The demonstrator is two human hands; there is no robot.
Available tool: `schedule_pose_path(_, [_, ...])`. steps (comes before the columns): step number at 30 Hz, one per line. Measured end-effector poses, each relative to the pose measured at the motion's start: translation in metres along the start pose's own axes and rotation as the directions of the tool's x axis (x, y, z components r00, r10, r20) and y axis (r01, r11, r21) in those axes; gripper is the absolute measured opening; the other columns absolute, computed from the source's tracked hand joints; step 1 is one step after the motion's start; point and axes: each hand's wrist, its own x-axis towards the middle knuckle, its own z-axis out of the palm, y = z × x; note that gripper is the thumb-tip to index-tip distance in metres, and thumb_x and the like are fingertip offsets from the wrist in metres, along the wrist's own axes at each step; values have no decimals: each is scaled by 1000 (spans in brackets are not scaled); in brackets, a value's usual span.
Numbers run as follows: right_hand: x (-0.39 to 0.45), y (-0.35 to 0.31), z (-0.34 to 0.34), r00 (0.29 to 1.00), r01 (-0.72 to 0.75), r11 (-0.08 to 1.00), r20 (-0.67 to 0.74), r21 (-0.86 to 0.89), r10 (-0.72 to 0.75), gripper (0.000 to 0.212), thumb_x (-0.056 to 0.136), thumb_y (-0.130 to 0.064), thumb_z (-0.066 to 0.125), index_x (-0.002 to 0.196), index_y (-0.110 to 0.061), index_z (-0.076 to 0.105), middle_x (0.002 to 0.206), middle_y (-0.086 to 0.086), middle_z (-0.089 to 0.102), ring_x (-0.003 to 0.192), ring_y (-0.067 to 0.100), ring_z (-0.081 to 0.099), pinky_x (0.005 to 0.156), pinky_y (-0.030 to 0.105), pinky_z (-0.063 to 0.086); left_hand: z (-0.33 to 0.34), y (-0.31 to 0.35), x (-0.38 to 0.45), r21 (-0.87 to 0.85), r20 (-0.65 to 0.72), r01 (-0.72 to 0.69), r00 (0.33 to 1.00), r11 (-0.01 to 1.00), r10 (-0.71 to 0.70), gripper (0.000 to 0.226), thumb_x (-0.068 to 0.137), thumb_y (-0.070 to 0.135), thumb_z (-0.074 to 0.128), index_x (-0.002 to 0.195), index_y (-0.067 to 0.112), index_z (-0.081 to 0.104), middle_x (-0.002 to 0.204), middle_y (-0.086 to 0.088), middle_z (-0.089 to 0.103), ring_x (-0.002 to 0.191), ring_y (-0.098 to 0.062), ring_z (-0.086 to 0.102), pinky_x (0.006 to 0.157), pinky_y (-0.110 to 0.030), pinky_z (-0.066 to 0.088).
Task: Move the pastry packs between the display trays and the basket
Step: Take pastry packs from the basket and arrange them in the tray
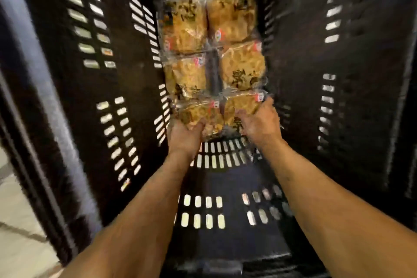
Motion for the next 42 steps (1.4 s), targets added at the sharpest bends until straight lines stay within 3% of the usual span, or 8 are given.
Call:
schedule_pose_path(2, [10,5,19,997,-28,1000,-73,8,29,80,90,-37,71,151,-9,28,147,16,44,136,36,42,105,41,37,17,-7,15,-23,-1,44,999,999,-44,20,98,24,66,107,27,49,92,11,53,97,-12,50,80,-16,36])
schedule_pose_path(6, [12,3,38,985,-54,996,-168,-66,42,87,88,-39,75,152,-7,26,148,16,39,138,35,38,106,44,36,29,-3,25,-113,29,108,994,988,-105,33,94,28,70,81,31,40,82,12,46,70,-1,41,59,-6,38])
schedule_pose_path(11, [14,-3,38,982,-96,992,-171,-80,82,88,83,-43,79,147,-6,32,143,17,43,130,37,45,103,45,39,27,-13,33,-103,-37,74,996,992,-78,29,90,36,74,99,36,47,103,14,51,111,-12,52,105,-32,41])
schedule_pose_path(16, [13,2,35,993,-89,996,-82,-2,89,88,86,-44,77,148,-7,27,142,20,48,128,39,49,98,44,42,27,-16,35,-112,26,74,997,991,-71,49,79,44,82,114,30,51,112,12,57,120,-13,51,113,-34,36])
schedule_pose_path(27, [5,8,31,989,-92,996,-115,-8,90,78,79,-45,83,133,-8,40,137,17,51,129,37,48,100,48,43,15,-19,18,-297,35,99,995,950,-93,42,84,23,81,107,29,46,112,7,63,112,-17,62,102,-37,50])
schedule_pose_path(31, [-4,10,31,992,-69,997,-99,29,72,69,83,-40,81,134,-12,43,132,13,47,118,35,53,88,39,39,14,-12,6,-113,-109,-11,994,994,-2,30,90,25,75,104,29,48,114,6,64,117,-18,59,104,-42,48])
schedule_pose_path(36, [-13,7,31,998,-36,991,-42,131,42,64,88,-35,77,142,-20,45,134,8,52,123,31,52,103,46,42,16,-2,-5,50,-265,-30,963,998,42,38,92,24,73,121,13,52,121,-6,65,118,-26,61,99,-41,49])
schedule_pose_path(42, [-36,7,2,999,-2,965,37,263,-8,27,89,-32,75,108,-27,56,103,-1,65,100,25,63,90,51,54,5,5,-29,158,-341,-45,935,986,97,37,96,30,67,124,14,50,120,-13,65,117,-36,58,98,-48,45])
